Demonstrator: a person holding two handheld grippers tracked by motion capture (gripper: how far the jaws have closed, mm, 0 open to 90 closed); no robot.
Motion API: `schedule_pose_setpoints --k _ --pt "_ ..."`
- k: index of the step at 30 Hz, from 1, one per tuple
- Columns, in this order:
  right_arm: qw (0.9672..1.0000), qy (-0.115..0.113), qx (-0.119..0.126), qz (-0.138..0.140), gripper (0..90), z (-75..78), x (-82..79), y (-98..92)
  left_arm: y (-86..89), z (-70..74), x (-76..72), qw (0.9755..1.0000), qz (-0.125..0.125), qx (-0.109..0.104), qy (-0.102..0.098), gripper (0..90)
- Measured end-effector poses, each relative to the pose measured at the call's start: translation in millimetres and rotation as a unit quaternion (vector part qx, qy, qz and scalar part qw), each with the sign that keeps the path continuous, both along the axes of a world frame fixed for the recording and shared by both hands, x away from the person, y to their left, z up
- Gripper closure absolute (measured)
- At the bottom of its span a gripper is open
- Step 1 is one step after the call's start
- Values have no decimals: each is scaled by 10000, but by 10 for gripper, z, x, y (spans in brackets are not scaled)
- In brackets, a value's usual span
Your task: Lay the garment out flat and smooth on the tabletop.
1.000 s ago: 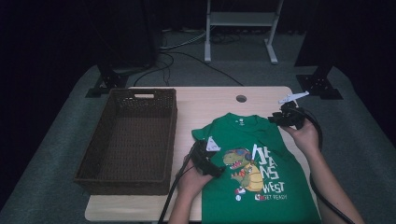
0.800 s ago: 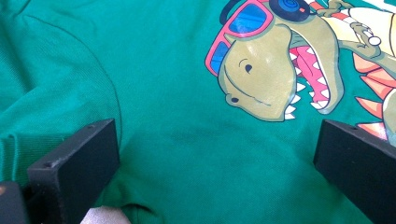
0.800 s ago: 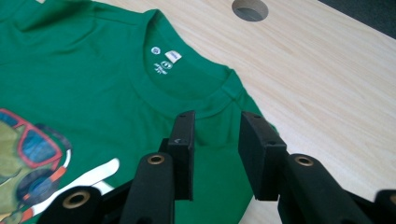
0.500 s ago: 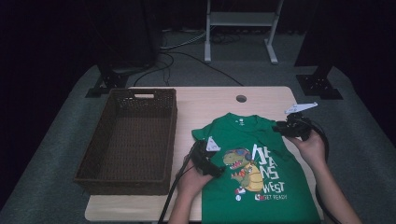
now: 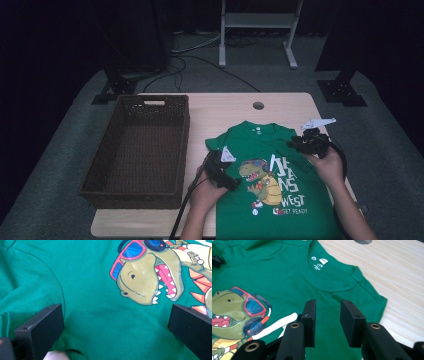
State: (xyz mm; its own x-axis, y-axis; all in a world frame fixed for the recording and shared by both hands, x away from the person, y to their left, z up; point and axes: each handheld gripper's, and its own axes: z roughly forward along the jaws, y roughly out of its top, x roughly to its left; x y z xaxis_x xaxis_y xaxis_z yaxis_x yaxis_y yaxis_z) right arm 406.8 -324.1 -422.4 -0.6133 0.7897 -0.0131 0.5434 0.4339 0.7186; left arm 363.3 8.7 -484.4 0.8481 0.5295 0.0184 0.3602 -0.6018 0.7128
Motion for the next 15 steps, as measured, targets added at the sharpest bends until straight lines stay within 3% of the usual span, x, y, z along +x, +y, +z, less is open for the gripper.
schedule_pose_setpoints --k 15 --pt "9996 241 -78 95 662 -263 122 174 0 0 0 10000 2 -2 1 0"
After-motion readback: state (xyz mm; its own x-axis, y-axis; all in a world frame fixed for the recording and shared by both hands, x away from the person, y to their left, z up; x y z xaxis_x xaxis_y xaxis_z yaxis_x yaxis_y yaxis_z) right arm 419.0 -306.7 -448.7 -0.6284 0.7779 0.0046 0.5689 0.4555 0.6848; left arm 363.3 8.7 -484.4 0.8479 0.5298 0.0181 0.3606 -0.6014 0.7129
